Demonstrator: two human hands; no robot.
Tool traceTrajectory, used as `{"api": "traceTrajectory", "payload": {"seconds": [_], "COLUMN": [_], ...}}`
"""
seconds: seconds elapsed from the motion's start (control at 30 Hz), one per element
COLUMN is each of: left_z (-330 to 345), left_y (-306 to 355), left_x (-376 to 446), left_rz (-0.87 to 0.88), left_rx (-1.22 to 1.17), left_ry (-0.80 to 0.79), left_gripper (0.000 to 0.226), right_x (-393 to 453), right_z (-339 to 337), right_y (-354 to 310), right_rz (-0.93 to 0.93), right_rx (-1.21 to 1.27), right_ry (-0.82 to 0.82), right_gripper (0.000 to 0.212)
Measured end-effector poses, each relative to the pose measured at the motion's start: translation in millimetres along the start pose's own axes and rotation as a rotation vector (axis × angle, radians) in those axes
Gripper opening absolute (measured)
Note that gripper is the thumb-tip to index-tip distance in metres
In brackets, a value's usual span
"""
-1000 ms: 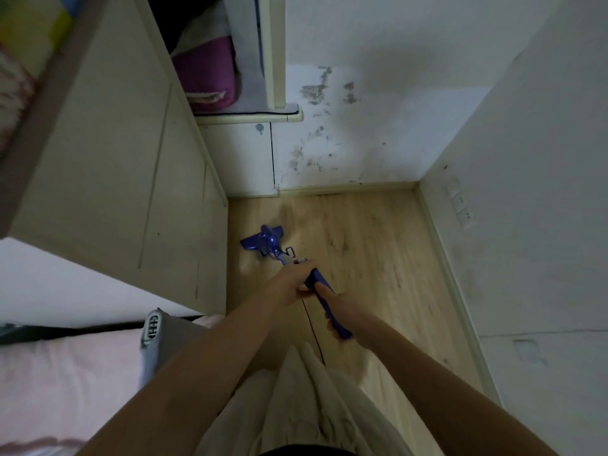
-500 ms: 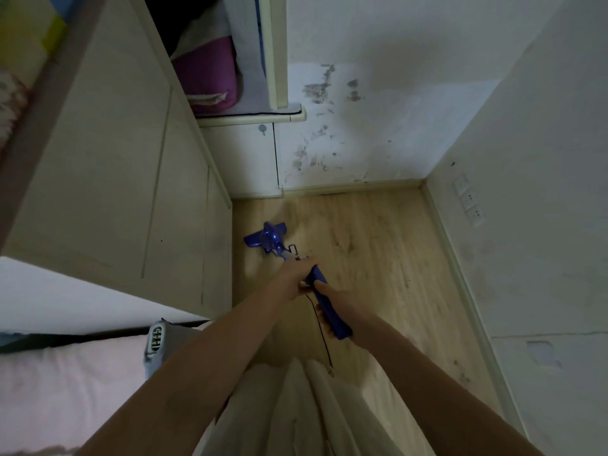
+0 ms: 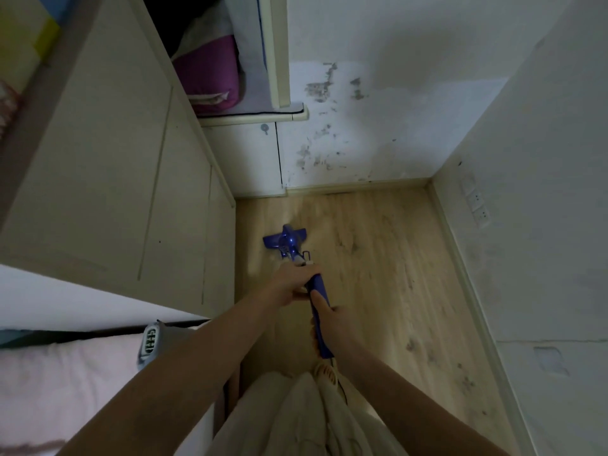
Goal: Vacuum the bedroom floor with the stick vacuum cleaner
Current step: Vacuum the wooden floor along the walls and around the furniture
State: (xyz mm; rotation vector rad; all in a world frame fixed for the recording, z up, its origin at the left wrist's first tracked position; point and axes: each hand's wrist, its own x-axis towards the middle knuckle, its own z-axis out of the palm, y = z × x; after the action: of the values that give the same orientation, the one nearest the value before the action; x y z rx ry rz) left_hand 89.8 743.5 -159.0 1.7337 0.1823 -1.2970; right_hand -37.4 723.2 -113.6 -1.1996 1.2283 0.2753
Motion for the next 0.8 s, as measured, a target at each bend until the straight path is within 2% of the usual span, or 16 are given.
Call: {"api": "traceTrajectory", "payload": {"seconds": [0.13, 0.23, 0.5, 0.8], "left_z": [-14, -21, -28, -45], "left_y": [25, 39, 99, 123], "left_x": [11, 27, 69, 99], "left_rz": [0.007, -0.018, -0.040, -0.051], "left_rx": [0.086, 0.012, -0.005, 0.163], "left_ry": [0.027, 0.027, 0.030, -0.044], "left_gripper": [0.016, 0.013, 0.027, 0.031], "right_x": [27, 51, 88, 117], "right_z": [18, 24, 5, 22], "right_y": [-20, -34, -109, -127], "right_rz": [0.031, 0.005, 0.038, 0.097], "right_rx": [0.056, 0.024, -0.077, -0.047], "right_ry": [-0.024, -0.044, -0.111, -0.032], "right_gripper": [0.047, 0.049, 0.049, 0.050]}}
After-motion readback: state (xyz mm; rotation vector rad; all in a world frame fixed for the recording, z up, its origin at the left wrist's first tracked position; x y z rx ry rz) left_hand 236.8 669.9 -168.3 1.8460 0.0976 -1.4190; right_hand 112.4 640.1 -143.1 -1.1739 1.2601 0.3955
